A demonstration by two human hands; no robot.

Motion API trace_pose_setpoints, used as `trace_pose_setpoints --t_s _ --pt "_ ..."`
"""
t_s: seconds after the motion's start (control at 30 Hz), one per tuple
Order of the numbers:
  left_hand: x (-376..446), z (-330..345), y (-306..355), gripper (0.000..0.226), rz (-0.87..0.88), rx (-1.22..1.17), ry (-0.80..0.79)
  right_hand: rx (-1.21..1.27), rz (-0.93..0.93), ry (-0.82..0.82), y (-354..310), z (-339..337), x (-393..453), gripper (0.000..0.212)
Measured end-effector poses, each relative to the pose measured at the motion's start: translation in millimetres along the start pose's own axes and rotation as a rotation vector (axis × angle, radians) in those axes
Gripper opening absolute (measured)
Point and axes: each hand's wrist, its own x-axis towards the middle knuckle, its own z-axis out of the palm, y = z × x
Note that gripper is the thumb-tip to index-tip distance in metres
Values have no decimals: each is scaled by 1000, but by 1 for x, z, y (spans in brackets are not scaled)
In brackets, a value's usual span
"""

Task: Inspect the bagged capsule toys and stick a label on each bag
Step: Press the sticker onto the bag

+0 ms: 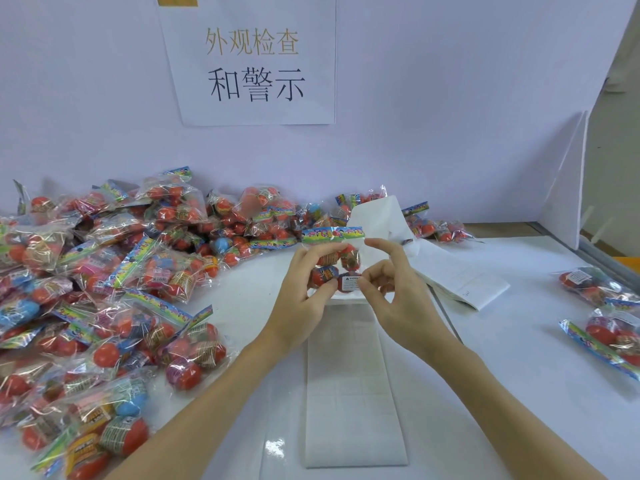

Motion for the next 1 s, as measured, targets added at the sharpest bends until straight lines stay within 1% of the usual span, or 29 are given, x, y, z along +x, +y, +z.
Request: trace_pose_setpoints --t_s 0.43,0.5,0.6,0.77,0.83,0.9,0.93,0.97,1.0 --pt "0 0 2 56 16 -33 -21 -33 10 -1 2 2 0 52" --pt "0 0 0 53 23 -46 -19 -35 10 -2 2 2 0 51" --pt "0 2 -1 40 41 -37 15 -29 12 -5 2 2 0 51" --pt "2 3 -2 41 56 -40 18 -34 19 27 2 2 0 52" --pt "3 2 -1 39 46 -71 21 -36 49 64 2 2 0 52" --pt "3 1 -1 39 33 -98 25 -43 136 102 1 -1 2 53" --pt "3 1 -1 39 24 -104 24 -24 182 109 0 -2 3 50" --pt "3 0 0 40 16 -112 18 6 216 104 0 -4 4 42" --pt "3 -1 0 41 12 -127 11 21 233 87 -1 -5 5 29"
